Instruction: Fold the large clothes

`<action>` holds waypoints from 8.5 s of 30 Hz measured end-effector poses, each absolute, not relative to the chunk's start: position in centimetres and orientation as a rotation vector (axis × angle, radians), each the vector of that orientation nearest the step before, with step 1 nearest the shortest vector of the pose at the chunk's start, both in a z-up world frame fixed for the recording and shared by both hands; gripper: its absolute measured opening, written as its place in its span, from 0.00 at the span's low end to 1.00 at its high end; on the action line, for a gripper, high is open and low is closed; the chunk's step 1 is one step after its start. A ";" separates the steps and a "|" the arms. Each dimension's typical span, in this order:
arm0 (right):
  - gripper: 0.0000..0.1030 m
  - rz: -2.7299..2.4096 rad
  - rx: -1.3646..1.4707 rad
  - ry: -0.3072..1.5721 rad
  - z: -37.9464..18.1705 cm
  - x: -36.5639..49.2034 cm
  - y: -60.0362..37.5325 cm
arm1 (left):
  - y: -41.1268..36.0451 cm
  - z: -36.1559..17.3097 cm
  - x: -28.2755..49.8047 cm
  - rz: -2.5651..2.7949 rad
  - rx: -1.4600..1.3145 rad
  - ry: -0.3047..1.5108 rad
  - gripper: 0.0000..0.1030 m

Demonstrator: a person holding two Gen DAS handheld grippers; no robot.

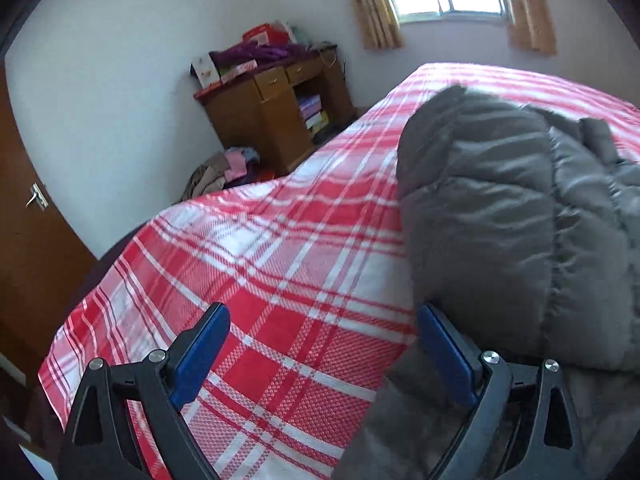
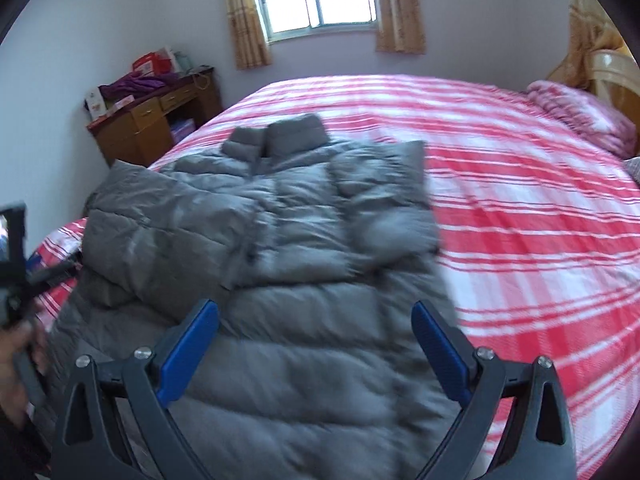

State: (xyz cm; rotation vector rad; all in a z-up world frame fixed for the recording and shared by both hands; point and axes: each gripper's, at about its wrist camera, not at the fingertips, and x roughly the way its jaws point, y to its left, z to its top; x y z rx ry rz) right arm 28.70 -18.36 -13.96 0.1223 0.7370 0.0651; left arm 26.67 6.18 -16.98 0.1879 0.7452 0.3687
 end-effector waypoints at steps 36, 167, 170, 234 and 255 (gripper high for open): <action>0.57 -0.019 0.197 0.734 -15.3 29.8 -19.3 | 7.9 -11.9 26.2 0.258 0.062 0.723 0.92; 0.10 0.114 -0.059 0.911 -12.0 53.9 -24.9 | -13.4 -10.2 51.6 -0.338 0.147 0.776 0.08; 0.08 0.111 -0.099 0.859 -11.5 51.3 -25.5 | -12.1 -11.1 48.2 -0.351 0.154 0.731 0.07; 0.48 0.073 0.006 0.817 -19.7 50.2 -23.1 | -14.5 -20.3 51.2 0.100 0.268 0.781 0.88; 0.48 0.071 0.011 0.821 -19.8 50.4 -23.0 | -14.4 -20.4 51.4 0.087 0.247 0.790 0.88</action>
